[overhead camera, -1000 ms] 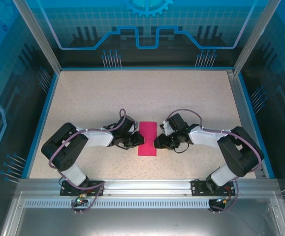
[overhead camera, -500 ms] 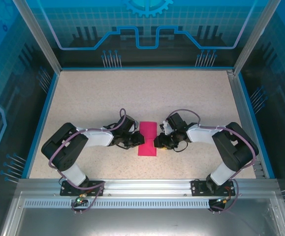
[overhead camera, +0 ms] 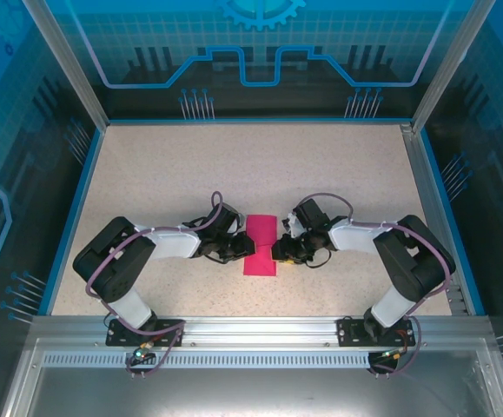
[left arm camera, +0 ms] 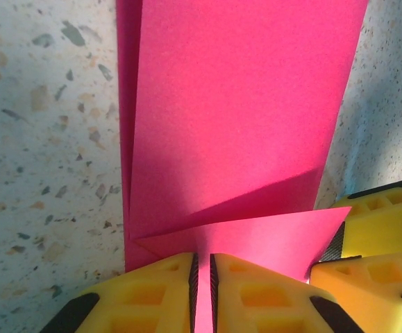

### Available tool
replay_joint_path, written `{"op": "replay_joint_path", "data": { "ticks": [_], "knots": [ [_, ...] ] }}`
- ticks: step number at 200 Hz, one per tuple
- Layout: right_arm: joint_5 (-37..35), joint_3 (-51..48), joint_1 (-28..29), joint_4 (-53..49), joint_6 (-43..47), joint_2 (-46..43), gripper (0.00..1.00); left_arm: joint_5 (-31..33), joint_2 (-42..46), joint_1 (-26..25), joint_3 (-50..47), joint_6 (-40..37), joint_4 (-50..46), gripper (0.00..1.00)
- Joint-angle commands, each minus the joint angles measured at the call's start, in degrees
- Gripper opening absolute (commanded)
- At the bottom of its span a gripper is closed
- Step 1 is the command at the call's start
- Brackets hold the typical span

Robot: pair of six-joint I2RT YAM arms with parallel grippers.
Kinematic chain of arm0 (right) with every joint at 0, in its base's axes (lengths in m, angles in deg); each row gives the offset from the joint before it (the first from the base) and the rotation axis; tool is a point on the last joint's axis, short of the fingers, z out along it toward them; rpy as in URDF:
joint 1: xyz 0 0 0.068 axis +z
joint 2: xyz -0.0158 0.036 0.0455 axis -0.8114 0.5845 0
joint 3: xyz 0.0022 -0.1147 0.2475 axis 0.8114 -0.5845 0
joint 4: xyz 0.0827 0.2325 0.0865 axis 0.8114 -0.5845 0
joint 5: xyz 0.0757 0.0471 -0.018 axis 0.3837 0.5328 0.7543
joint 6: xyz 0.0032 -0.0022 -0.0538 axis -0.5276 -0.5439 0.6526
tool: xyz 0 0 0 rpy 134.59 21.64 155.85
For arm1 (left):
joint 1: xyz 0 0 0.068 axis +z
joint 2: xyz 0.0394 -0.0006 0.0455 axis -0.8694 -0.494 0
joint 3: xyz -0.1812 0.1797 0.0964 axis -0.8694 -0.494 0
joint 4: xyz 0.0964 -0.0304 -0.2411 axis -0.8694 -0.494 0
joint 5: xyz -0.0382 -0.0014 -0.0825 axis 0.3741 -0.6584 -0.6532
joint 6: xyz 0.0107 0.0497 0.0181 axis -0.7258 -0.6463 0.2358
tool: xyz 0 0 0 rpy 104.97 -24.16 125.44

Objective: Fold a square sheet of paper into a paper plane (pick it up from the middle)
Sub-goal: Turn over the paper at the center of the table.

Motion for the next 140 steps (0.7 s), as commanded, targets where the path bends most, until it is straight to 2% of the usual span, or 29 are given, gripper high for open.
{"op": "replay_joint_path", "data": {
  "ticks": [1, 106, 140],
  "knots": [
    [0.7, 1.6, 1.0, 3.5, -0.7, 1.7, 0.33, 0.8, -0.2, -0.4, 1.5, -1.5, -1.8, 0.17],
    [0.0, 1.6, 1.6, 3.9, -0.8, 1.3, 0.32, 0.9, 0.0, -0.4, 1.8, -1.7, -2.3, 0.17],
    [0.1, 1.5, 1.8, 4.6, 0.1, 2.0, 0.24, 0.8, 0.2, -0.3, 2.1, -1.4, -2.2, 0.17]
  ]
}}
